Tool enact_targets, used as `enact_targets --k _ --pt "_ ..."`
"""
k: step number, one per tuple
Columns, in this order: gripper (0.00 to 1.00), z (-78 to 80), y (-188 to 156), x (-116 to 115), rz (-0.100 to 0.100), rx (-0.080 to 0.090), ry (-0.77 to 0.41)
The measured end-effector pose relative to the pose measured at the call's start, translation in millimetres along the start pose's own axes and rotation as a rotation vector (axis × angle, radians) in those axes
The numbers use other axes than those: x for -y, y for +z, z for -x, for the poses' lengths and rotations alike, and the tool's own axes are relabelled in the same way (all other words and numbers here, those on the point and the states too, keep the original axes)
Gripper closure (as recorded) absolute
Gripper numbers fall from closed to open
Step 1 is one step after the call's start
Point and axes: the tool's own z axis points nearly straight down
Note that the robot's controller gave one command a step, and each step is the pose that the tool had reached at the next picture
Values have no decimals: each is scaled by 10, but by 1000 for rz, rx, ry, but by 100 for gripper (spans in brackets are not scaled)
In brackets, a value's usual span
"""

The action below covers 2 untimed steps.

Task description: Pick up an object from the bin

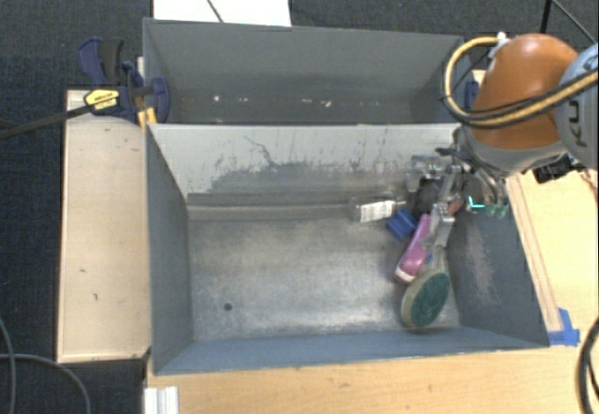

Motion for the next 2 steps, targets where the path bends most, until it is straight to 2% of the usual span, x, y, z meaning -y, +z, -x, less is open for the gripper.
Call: enact_targets --k 1,2 --pt "0 -208 834 407 -2 0 -285" --pt "100 -144 773 403 -8 22 -288"
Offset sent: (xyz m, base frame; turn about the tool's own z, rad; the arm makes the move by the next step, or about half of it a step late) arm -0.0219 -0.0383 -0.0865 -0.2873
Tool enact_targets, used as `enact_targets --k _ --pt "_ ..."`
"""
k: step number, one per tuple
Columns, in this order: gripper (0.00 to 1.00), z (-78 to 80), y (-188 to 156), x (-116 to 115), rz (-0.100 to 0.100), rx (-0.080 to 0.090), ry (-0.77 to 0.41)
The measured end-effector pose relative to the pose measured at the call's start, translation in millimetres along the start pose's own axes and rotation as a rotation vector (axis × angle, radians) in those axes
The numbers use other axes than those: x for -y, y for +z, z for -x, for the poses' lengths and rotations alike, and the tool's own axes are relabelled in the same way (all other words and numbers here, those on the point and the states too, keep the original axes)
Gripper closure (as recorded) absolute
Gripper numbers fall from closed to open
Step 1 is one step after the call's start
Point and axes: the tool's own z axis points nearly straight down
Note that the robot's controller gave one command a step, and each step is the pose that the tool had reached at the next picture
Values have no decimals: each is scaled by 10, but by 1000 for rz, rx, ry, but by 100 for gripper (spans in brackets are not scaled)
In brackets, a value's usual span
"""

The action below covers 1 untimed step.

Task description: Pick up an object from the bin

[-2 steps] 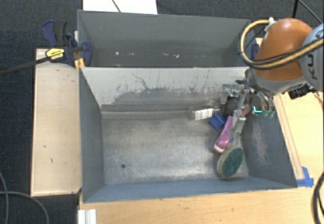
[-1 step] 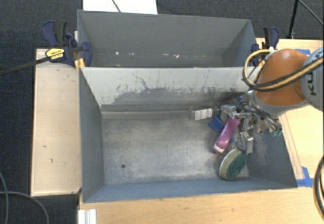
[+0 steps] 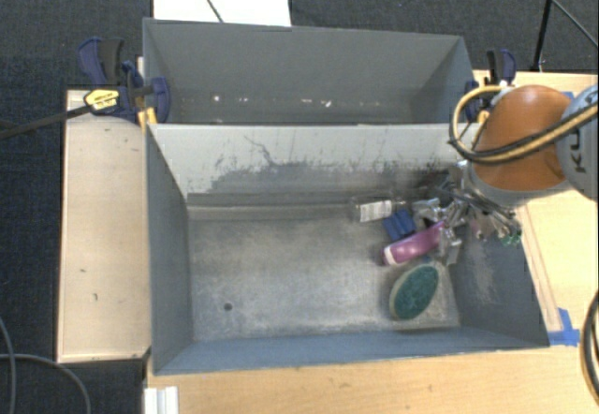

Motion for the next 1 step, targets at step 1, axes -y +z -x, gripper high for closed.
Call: enact_targets --k 1 --pt "100 25 -1253 -26 5 -8 27"
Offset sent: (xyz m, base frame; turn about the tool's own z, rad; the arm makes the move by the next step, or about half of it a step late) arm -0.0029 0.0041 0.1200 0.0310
